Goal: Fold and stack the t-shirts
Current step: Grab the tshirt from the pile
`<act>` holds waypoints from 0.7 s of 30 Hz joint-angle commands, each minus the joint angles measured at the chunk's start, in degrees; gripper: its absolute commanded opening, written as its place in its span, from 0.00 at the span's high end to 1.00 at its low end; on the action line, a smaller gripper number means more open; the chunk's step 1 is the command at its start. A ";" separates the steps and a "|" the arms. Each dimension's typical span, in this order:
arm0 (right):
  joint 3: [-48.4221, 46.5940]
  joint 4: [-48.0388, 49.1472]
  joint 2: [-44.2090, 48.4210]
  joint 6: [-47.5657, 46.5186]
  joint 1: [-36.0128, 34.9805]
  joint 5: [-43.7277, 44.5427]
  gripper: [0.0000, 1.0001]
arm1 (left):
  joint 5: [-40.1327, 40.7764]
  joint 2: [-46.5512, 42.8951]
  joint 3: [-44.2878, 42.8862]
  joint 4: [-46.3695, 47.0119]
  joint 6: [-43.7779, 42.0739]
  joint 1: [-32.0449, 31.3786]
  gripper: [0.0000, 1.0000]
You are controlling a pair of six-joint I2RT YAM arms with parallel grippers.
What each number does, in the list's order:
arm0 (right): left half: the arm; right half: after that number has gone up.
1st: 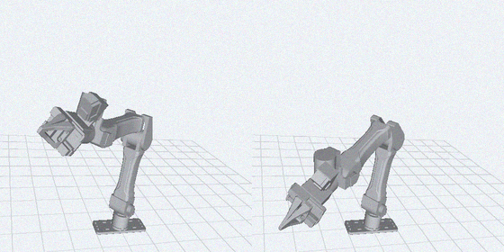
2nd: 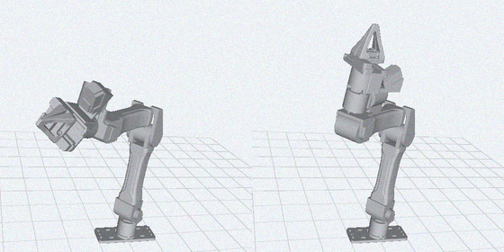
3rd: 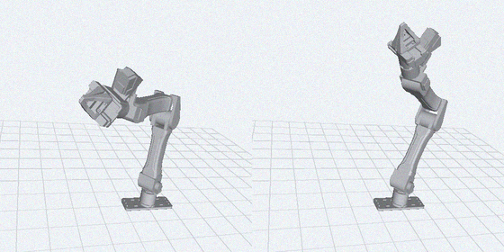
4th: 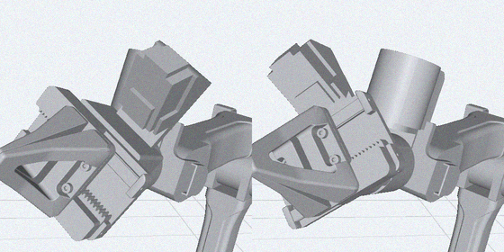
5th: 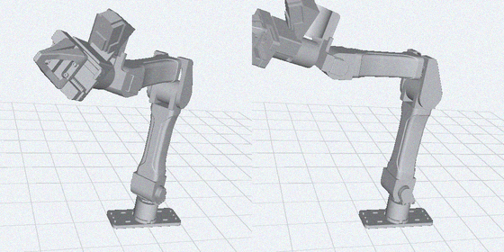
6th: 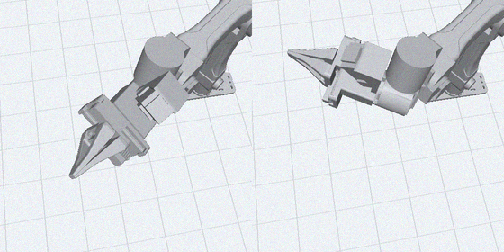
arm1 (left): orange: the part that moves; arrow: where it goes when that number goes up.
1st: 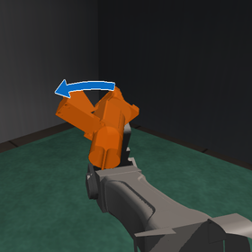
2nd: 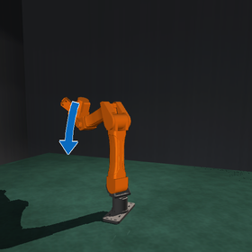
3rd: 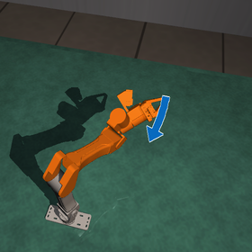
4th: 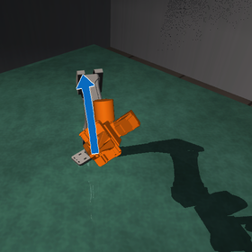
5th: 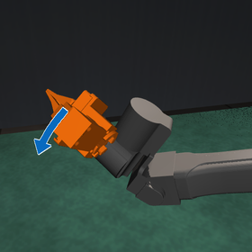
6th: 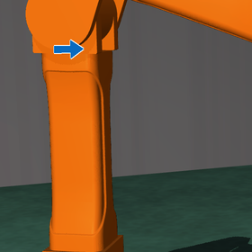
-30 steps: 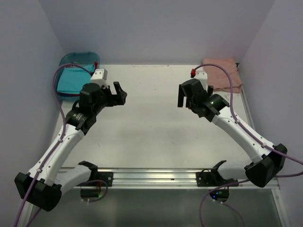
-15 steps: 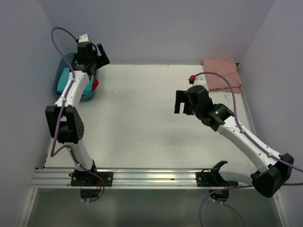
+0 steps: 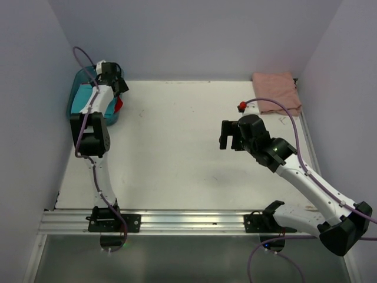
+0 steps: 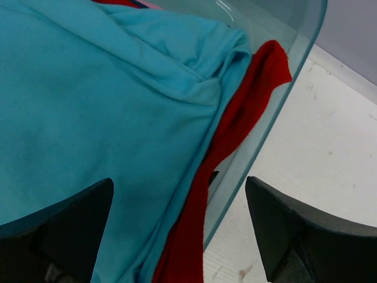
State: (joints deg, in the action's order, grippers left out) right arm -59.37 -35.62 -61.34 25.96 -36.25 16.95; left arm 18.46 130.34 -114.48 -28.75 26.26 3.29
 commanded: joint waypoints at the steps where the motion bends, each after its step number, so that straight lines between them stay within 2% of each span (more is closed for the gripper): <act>1: 0.49 0.63 0.96 -0.64 0.21 -0.16 0.01 | 5.54 -8.76 9.74 7.96 2.57 1.72 0.03; 2: 0.49 0.64 0.96 -0.64 0.21 -0.34 0.01 | 3.88 -10.71 9.80 11.66 2.65 1.98 0.03; 3: 0.66 0.81 0.96 -0.64 0.13 -0.43 0.01 | 1.08 -12.64 17.02 15.88 2.57 2.51 0.03; 5: 0.84 1.16 0.87 -0.64 0.13 -0.60 0.01 | -0.62 -15.11 20.68 18.29 4.49 4.61 0.04; 9: 1.19 1.69 0.70 -0.47 0.13 -1.13 0.01 | 3.85 -7.49 9.31 4.96 5.82 6.47 0.06; 13: 1.10 1.87 0.26 -0.47 0.21 -1.48 0.01 | 3.17 -6.68 12.16 8.52 5.64 7.78 0.07; 16: 1.10 1.52 0.34 -0.38 0.21 -1.22 0.01 | 2.46 -3.97 11.30 7.75 5.56 8.66 0.08; 21: 1.01 1.16 0.96 -0.29 0.21 -0.52 0.01 | 0.62 -1.67 10.76 7.13 5.20 9.10 0.17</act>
State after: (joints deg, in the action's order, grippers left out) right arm -58.57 -35.27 -61.36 25.93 -36.25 16.51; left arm 20.23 127.37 -102.89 -21.41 30.87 11.88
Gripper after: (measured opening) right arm 0.986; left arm 0.853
